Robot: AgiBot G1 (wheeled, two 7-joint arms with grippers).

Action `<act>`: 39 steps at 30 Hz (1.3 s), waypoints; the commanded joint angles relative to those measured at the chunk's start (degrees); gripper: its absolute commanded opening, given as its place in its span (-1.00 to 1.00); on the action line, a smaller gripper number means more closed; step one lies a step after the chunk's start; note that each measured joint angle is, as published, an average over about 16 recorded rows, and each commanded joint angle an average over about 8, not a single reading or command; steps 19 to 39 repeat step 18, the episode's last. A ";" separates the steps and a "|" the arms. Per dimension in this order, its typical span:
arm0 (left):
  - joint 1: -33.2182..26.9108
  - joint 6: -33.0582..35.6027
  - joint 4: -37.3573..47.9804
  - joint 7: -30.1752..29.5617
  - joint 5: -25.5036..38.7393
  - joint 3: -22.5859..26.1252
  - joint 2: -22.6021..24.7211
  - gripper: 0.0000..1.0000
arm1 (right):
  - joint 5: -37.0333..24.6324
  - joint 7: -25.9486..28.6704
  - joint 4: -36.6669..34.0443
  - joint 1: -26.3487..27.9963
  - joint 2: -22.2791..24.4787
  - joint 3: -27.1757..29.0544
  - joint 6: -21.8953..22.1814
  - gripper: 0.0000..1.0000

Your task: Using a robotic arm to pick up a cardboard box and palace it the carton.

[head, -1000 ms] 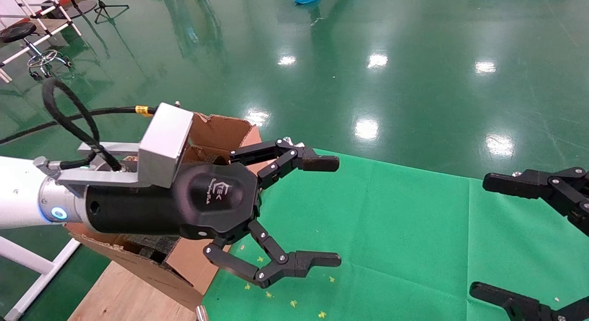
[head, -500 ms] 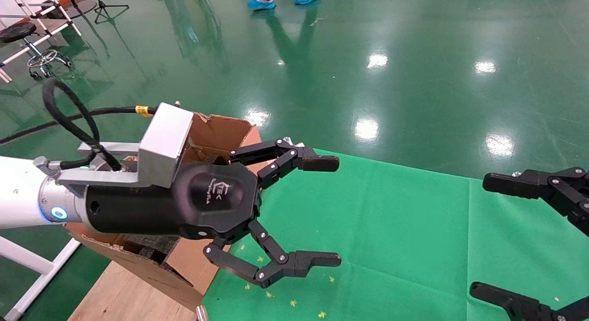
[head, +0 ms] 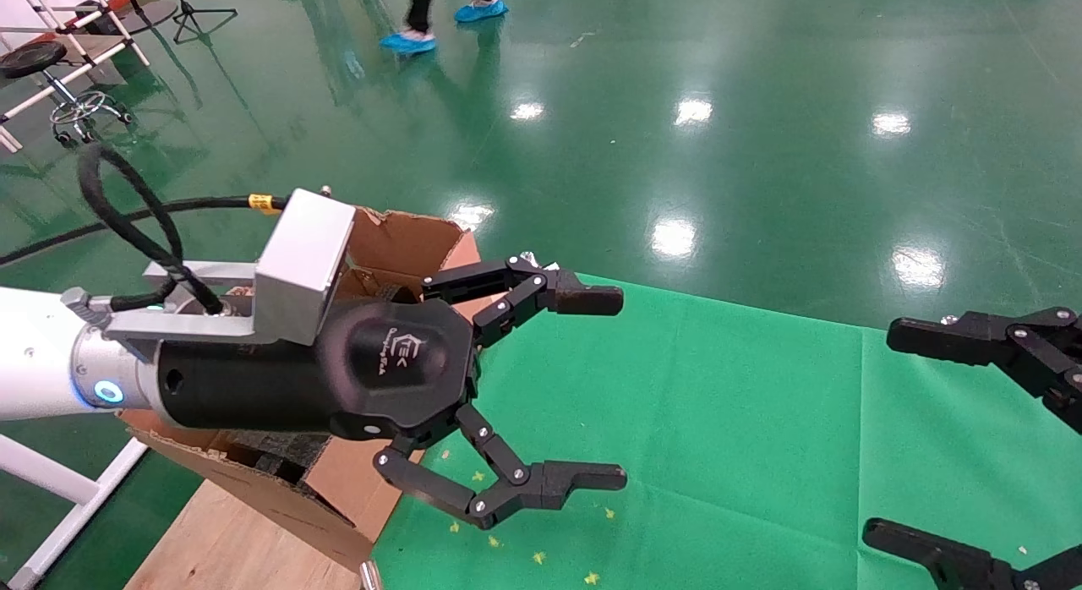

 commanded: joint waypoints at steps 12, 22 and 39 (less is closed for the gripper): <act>0.00 0.00 0.00 0.00 0.00 0.00 0.00 1.00 | 0.00 0.00 0.00 0.00 0.00 0.00 0.00 1.00; 0.00 0.00 0.00 0.00 0.00 0.00 0.00 1.00 | 0.00 0.00 0.00 0.00 0.00 0.00 0.00 1.00; 0.00 0.00 0.00 0.00 0.00 0.00 0.00 1.00 | 0.00 0.00 0.00 0.00 0.00 0.00 0.00 1.00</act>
